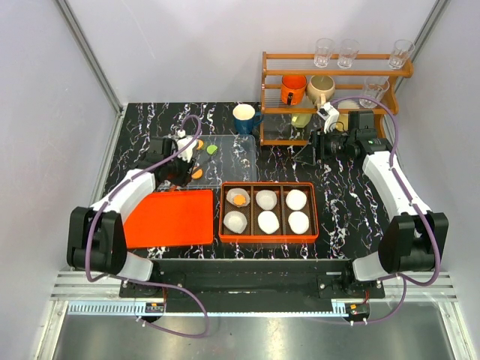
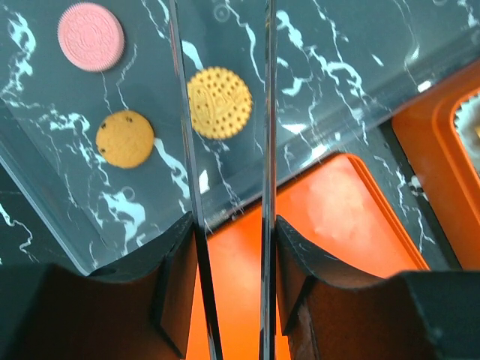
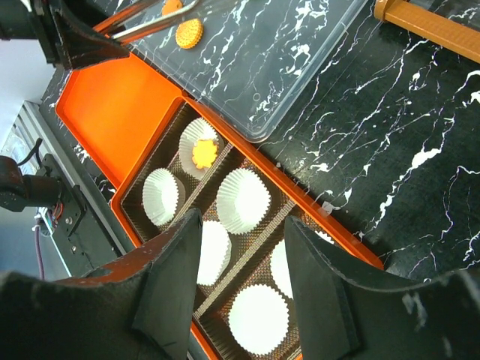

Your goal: Pack the cookies

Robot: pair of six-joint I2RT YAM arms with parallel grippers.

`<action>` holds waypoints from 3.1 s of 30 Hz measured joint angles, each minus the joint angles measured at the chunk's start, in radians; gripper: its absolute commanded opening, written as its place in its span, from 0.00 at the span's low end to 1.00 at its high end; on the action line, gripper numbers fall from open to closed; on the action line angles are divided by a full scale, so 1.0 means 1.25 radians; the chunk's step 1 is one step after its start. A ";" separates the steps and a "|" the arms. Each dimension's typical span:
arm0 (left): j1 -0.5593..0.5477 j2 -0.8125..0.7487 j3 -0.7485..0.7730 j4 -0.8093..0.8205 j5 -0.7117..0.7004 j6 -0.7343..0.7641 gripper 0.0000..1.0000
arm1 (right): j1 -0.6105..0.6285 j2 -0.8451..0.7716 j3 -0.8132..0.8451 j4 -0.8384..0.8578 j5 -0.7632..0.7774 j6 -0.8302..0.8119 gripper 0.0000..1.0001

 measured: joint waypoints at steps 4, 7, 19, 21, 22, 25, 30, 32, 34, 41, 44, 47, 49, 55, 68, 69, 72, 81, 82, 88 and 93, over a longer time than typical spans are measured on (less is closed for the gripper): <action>0.002 0.050 0.032 0.026 -0.008 -0.005 0.44 | 0.000 0.004 0.000 -0.002 -0.001 -0.004 0.57; 0.002 0.073 0.051 0.037 -0.011 -0.005 0.44 | 0.000 0.004 0.000 -0.003 -0.003 -0.005 0.57; 0.011 0.142 0.107 0.031 0.002 -0.014 0.46 | 0.000 0.004 0.000 -0.015 -0.004 -0.012 0.57; 0.013 0.148 0.115 0.026 0.005 -0.016 0.46 | 0.000 0.004 0.000 -0.015 -0.004 -0.012 0.57; 0.014 0.150 0.118 0.025 0.006 -0.016 0.46 | 0.000 0.004 0.000 -0.015 -0.004 -0.012 0.56; 0.015 0.158 0.126 0.020 0.010 -0.017 0.46 | 0.000 0.004 0.000 -0.015 -0.005 -0.012 0.56; 0.015 0.174 0.129 0.015 0.026 -0.017 0.46 | 0.000 0.004 0.000 -0.016 -0.005 -0.012 0.56; 0.017 0.180 0.129 0.011 0.036 -0.017 0.46 | 0.000 0.004 0.000 -0.016 -0.005 -0.012 0.56; 0.019 0.183 0.129 0.005 0.042 -0.017 0.46 | 0.000 0.004 0.000 -0.016 -0.005 -0.012 0.56; 0.026 0.186 0.131 -0.006 0.047 -0.017 0.46 | 0.000 0.005 0.000 -0.016 -0.005 -0.012 0.56; 0.027 0.188 0.134 -0.010 0.047 -0.017 0.46 | 0.000 0.005 0.000 -0.016 -0.005 -0.012 0.56; 0.027 0.192 0.135 -0.011 0.047 -0.017 0.46 | 0.000 0.005 0.000 -0.016 -0.005 -0.012 0.56; 0.028 0.196 0.135 -0.013 0.047 -0.017 0.46 | 0.000 0.005 0.000 -0.016 -0.005 -0.012 0.56; 0.034 0.214 0.140 -0.028 0.058 -0.017 0.45 | 0.000 0.005 0.000 -0.016 -0.005 -0.012 0.56; 0.045 0.233 0.164 -0.040 0.076 -0.017 0.43 | 0.000 0.005 0.000 -0.016 -0.005 -0.012 0.56; 0.045 0.238 0.168 -0.042 0.077 -0.017 0.43 | 0.000 0.005 0.000 -0.016 -0.005 -0.013 0.56; 0.045 0.250 0.176 -0.047 0.080 -0.017 0.40 | 0.000 0.005 0.000 -0.016 -0.005 -0.012 0.56; 0.047 0.254 0.176 -0.057 0.082 -0.017 0.26 | 0.000 0.005 0.000 -0.016 -0.005 -0.014 0.56; 0.048 0.254 0.176 -0.057 0.082 -0.017 0.25 | 0.000 0.005 0.000 -0.016 -0.005 -0.014 0.56; 0.048 0.247 0.176 -0.059 0.083 -0.017 0.20 | 0.000 0.007 0.000 -0.016 -0.005 -0.014 0.56; 0.048 0.207 0.176 -0.072 0.089 -0.016 0.20 | 0.000 0.009 0.000 -0.016 -0.005 -0.014 0.56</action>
